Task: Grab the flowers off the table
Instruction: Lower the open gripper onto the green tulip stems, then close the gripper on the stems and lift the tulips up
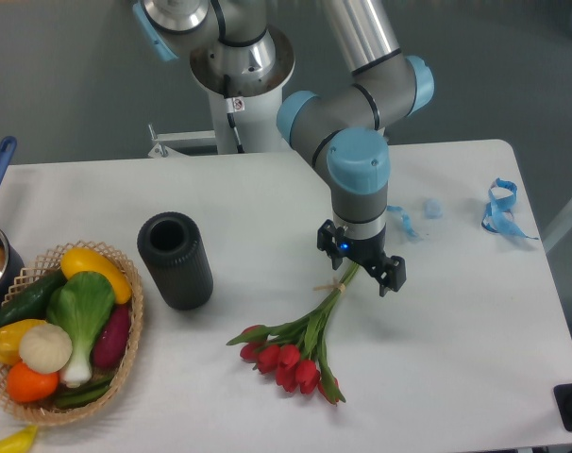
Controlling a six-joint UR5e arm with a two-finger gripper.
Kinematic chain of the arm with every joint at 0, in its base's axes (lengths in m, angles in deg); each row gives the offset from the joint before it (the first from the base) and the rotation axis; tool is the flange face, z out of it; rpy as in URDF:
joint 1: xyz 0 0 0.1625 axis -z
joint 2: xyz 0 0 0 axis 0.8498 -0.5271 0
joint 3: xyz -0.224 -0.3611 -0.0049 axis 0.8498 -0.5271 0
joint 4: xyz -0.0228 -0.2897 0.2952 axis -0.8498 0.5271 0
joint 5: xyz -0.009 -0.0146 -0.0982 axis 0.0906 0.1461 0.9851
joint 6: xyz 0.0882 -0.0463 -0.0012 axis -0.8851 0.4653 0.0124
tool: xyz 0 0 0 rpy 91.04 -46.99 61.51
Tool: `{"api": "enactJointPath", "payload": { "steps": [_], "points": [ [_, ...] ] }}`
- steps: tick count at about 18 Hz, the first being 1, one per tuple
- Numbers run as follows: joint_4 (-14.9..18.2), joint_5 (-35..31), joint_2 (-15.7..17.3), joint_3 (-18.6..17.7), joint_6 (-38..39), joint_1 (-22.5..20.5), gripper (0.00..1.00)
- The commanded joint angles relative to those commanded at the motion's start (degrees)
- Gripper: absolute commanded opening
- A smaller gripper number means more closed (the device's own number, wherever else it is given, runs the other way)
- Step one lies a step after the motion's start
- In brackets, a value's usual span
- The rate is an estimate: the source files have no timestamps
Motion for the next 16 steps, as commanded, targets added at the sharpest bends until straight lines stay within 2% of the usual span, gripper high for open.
{"api": "enactJointPath", "payload": {
  "steps": [3, 13, 16],
  "points": [
    [-0.1, 0.1, -2.4, -0.1, 0.3, 0.3, 1.00],
    [0.0, 0.4, -6.1, 0.7, 13.0, 3.9, 1.00],
    [-0.1, 0.5, -6.9, 2.5, 12.1, 3.9, 1.00]
  ]
}}
